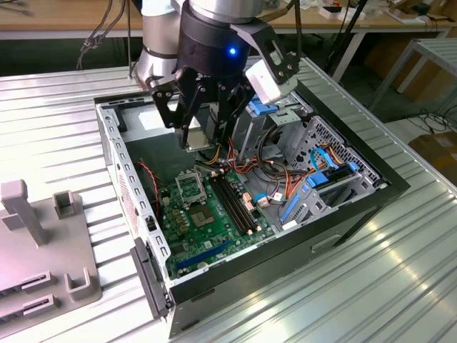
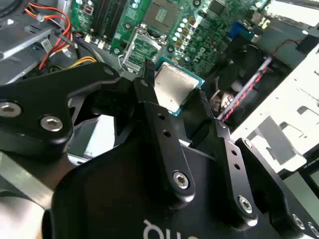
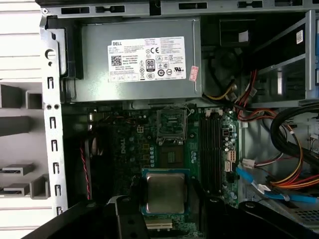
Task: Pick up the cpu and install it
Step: 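Pick up the cpu and move it towards the insertion slot, then place the cpu into insertion slot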
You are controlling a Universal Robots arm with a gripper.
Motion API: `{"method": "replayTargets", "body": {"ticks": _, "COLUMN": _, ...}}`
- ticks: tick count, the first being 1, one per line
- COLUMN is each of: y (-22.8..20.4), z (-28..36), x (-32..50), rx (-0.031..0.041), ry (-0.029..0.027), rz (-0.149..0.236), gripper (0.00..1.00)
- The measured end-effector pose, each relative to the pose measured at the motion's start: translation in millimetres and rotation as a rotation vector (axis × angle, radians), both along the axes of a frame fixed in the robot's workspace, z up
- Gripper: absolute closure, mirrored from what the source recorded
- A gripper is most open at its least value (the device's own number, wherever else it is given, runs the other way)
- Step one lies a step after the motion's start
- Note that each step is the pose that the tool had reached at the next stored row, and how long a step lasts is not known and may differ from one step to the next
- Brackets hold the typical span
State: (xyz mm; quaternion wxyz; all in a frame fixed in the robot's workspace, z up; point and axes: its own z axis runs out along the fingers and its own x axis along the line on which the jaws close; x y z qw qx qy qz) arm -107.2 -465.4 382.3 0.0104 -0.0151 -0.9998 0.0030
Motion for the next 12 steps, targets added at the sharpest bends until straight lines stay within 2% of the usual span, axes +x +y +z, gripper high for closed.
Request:
{"method": "replayTargets", "body": {"ticks": 1, "y": 0.0, "z": -1.2, "x": 4.2, "rx": -0.0008, "ry": -0.0025, "rz": 0.000, "gripper": 0.53}}
{"method": "replayTargets", "body": {"ticks": 12, "y": 0.0, "z": -4.5, "x": 4.3, "rx": -0.0009, "ry": -0.0025, "rz": 0.000, "gripper": 0.53}}
